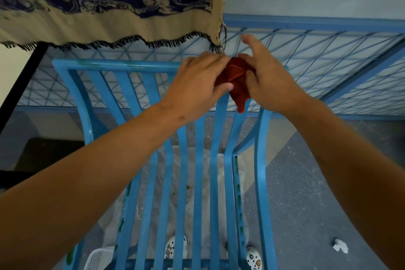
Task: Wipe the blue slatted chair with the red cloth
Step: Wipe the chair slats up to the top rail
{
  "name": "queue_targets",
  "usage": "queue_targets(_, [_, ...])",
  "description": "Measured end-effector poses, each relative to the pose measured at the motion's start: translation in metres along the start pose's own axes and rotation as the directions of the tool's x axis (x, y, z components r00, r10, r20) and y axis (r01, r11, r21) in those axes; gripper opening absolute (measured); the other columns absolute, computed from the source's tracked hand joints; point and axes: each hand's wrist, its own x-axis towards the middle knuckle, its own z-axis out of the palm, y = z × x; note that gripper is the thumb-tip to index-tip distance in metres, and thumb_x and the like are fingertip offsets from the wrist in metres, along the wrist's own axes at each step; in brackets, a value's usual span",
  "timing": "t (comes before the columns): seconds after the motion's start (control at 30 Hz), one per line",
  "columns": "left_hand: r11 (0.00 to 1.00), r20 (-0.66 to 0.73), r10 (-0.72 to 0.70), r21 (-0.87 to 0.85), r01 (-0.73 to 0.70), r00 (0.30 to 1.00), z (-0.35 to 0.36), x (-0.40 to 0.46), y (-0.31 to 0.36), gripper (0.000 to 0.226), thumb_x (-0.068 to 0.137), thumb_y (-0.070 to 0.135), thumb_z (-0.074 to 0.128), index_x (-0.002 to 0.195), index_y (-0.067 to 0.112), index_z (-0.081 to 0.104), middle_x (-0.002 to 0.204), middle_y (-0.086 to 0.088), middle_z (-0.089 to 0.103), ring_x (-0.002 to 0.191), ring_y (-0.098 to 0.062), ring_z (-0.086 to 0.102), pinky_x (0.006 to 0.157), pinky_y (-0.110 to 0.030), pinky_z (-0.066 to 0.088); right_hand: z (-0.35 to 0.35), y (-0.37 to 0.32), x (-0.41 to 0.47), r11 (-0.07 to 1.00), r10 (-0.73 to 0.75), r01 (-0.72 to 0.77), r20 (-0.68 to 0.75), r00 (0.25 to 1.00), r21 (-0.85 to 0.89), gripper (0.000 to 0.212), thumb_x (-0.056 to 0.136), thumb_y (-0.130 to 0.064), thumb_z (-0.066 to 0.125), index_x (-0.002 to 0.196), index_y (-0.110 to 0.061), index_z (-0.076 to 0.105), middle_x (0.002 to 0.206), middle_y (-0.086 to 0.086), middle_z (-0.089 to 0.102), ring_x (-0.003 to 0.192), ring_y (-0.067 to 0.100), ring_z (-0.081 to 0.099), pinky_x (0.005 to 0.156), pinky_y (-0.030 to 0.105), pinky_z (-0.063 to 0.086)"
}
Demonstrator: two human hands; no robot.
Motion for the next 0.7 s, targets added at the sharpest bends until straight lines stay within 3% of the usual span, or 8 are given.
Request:
queue_targets(0.1, [0.999, -0.017, 0.028, -0.041, -0.029, 0.999, 0.012, 0.017, 0.017, 0.054, 0.094, 0.034, 0.062, 0.143, 0.013, 0.052, 0.138, -0.003, 0.061, 0.128, -0.023, 0.055, 0.108, -0.047, 0.041, -0.006, 0.009, 0.001, 0.999, -0.021, 0.024, -0.09, 0.996, 0.037, 0.055, 0.094, 0.003, 0.053, 0.145, -0.014, 0.037, 0.13, 0.001, 0.059, 0.115, 0.015, 0.063, 0.099, 0.032, 0.053])
queue_targets(0.2, [0.998, -0.035, -0.036, -0.059, 0.034, 0.999, 0.021, 0.029, 0.018, 0.05, 0.093, 0.033, 0.065, 0.14, 0.015, 0.058, 0.129, -0.001, 0.067, 0.119, -0.023, 0.062, 0.103, -0.048, 0.045, -0.01, 0.016, -0.004, 0.999, 0.002, 0.003, -0.145, 0.989, 0.035, 0.05, 0.095, -0.008, 0.064, 0.14, -0.016, 0.043, 0.115, -0.006, 0.066, 0.101, 0.013, 0.068, 0.079, 0.036, 0.059])
queue_targets(0.3, [0.997, -0.055, -0.069, -0.026, 0.068, 0.996, 0.027, 0.032, 0.018, 0.05, 0.094, 0.044, 0.063, 0.139, 0.023, 0.059, 0.125, 0.0, 0.065, 0.118, -0.023, 0.059, 0.104, -0.041, 0.037, -0.015, 0.023, -0.008, 0.999, -0.044, 0.039, -0.193, 0.98, -0.032, 0.038, 0.094, -0.016, 0.068, 0.131, -0.017, 0.058, 0.115, -0.008, 0.069, 0.103, 0.01, 0.067, 0.089, 0.037, 0.058])
queue_targets(0.43, [0.992, -0.125, -0.052, 0.111, 0.067, 0.991, 0.034, 0.034, 0.019, 0.046, 0.093, 0.052, 0.06, 0.132, 0.03, 0.065, 0.122, 0.002, 0.062, 0.115, -0.027, 0.053, 0.099, -0.041, 0.031, -0.017, 0.038, -0.004, 0.972, -0.153, 0.095, -0.273, 0.95, -0.216, 0.023, 0.097, -0.024, 0.061, 0.111, -0.012, 0.075, 0.106, 0.006, 0.074, 0.099, 0.026, 0.067, 0.093, 0.041, 0.051])
queue_targets(0.53, [0.981, -0.211, -0.009, 0.189, 0.05, 0.977, 0.041, 0.022, 0.008, 0.04, 0.091, 0.044, 0.064, 0.127, 0.026, 0.069, 0.118, 0.002, 0.065, 0.111, -0.029, 0.054, 0.092, -0.04, 0.032, -0.013, 0.049, -0.005, 0.946, -0.167, 0.079, -0.264, 0.95, -0.315, 0.026, 0.096, -0.03, 0.061, 0.109, -0.014, 0.078, 0.105, 0.008, 0.075, 0.099, 0.03, 0.066, 0.093, 0.048, 0.048])
queue_targets(0.7, [0.97, -0.39, 0.029, 0.234, 0.069, 0.92, 0.039, -0.011, -0.031, 0.035, 0.087, 0.036, 0.071, 0.119, 0.02, 0.074, 0.114, -0.002, 0.07, 0.105, -0.027, 0.056, 0.085, -0.041, 0.039, -0.004, 0.052, -0.007, 0.954, -0.143, 0.043, -0.322, 0.936, -0.298, 0.03, 0.095, -0.038, 0.065, 0.114, -0.02, 0.077, 0.11, 0.003, 0.074, 0.102, 0.028, 0.065, 0.09, 0.053, 0.05])
